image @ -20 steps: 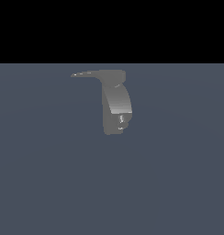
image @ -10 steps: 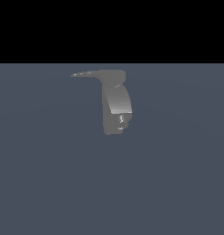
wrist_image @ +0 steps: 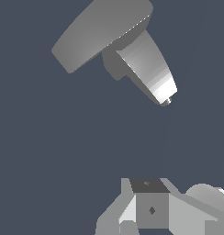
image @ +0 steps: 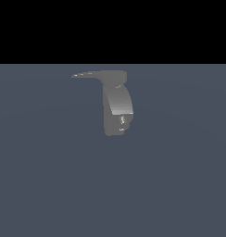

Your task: Turn on the faucet by rotating a designated handle.

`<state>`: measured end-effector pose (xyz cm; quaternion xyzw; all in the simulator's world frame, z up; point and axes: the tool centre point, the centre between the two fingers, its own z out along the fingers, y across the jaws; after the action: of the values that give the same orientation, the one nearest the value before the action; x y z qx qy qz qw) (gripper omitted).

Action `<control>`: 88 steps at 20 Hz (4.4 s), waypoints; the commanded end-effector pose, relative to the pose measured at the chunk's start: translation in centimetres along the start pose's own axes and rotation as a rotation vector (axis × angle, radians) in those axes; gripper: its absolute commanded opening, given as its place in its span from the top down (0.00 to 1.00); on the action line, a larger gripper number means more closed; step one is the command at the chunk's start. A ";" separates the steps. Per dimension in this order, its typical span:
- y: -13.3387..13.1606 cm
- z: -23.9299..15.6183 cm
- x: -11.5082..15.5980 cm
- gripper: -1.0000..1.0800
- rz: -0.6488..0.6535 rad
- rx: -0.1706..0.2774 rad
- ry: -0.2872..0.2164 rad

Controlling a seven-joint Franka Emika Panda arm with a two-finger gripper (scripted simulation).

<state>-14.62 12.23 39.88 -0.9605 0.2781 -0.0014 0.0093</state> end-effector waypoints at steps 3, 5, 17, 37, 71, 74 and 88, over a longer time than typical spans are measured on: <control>-2.2 1.4 1.2 1.00 0.091 0.001 0.000; -3.1 2.0 1.8 1.00 0.131 0.001 0.000; -7.9 5.6 6.1 1.00 0.363 0.000 0.001; -13.3 12.3 16.7 1.00 0.794 -0.012 0.010; -12.7 15.2 20.3 1.00 1.005 -0.016 0.012; -12.3 15.2 19.6 1.00 1.005 -0.016 0.012; -10.5 15.2 16.4 1.00 1.005 -0.016 0.012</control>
<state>5.55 12.44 24.84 -0.7069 0.7073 -0.0012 0.0014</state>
